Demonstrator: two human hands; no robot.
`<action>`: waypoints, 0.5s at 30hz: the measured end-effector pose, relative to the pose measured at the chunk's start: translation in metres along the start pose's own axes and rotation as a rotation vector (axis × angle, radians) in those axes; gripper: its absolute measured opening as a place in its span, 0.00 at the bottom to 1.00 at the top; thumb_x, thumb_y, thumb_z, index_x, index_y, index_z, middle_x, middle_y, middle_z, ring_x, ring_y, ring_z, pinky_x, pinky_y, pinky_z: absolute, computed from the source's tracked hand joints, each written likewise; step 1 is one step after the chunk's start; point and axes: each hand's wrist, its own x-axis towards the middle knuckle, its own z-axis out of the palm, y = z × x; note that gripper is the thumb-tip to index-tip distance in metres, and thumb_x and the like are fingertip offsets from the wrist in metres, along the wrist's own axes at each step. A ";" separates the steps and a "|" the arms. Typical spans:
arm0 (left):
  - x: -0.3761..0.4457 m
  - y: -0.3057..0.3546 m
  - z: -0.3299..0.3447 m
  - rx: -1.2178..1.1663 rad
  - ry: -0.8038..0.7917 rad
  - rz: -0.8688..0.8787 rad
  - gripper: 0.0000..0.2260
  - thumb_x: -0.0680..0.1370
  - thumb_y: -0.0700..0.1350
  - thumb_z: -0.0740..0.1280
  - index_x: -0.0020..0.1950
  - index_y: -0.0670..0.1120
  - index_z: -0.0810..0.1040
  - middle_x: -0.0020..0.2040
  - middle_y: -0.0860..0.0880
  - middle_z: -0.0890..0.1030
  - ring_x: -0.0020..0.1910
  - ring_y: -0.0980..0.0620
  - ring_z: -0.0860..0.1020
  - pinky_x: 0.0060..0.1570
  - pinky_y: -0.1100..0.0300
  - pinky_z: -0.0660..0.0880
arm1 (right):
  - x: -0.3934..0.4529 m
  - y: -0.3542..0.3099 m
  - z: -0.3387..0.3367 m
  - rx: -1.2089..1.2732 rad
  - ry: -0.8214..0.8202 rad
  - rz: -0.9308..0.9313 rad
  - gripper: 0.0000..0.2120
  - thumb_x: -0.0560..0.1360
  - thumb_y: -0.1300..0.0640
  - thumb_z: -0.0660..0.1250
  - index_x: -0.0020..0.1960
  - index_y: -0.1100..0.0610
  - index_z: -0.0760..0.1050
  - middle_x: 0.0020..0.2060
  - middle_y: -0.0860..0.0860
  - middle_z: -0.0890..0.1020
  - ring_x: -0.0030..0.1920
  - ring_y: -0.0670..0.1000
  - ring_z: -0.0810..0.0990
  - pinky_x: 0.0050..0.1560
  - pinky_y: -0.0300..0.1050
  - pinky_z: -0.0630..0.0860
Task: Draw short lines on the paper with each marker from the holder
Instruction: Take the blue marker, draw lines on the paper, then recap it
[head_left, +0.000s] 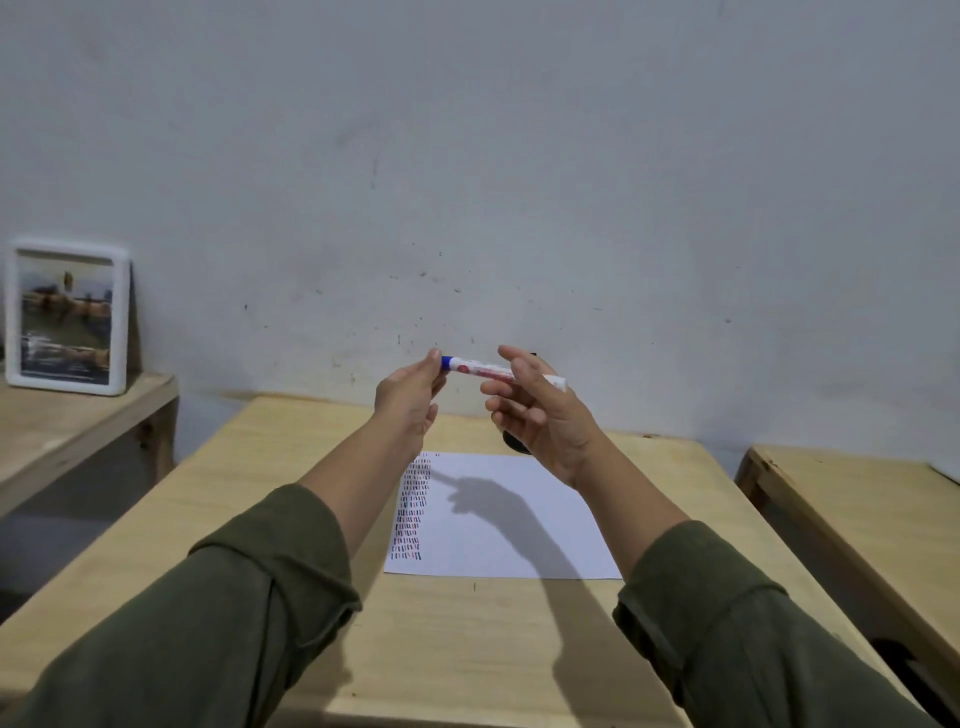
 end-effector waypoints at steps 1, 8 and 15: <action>-0.004 -0.001 0.002 0.023 -0.022 0.007 0.07 0.76 0.51 0.66 0.49 0.49 0.77 0.42 0.55 0.80 0.47 0.61 0.77 0.49 0.62 0.68 | 0.000 0.003 0.003 0.013 0.022 -0.009 0.10 0.77 0.55 0.63 0.57 0.55 0.75 0.39 0.54 0.82 0.33 0.48 0.80 0.37 0.38 0.77; -0.012 -0.010 0.005 -0.044 -0.217 0.024 0.06 0.79 0.51 0.62 0.47 0.53 0.77 0.49 0.56 0.81 0.51 0.62 0.76 0.54 0.59 0.66 | 0.006 0.011 0.011 0.115 0.104 -0.044 0.09 0.79 0.53 0.60 0.49 0.57 0.77 0.33 0.52 0.82 0.31 0.46 0.78 0.36 0.35 0.77; -0.008 -0.010 0.009 -0.227 -0.291 0.039 0.10 0.81 0.46 0.57 0.48 0.54 0.78 0.44 0.63 0.83 0.49 0.63 0.77 0.47 0.62 0.68 | 0.011 0.014 0.013 0.210 0.088 -0.033 0.09 0.79 0.56 0.59 0.48 0.58 0.77 0.32 0.53 0.82 0.30 0.46 0.80 0.36 0.36 0.78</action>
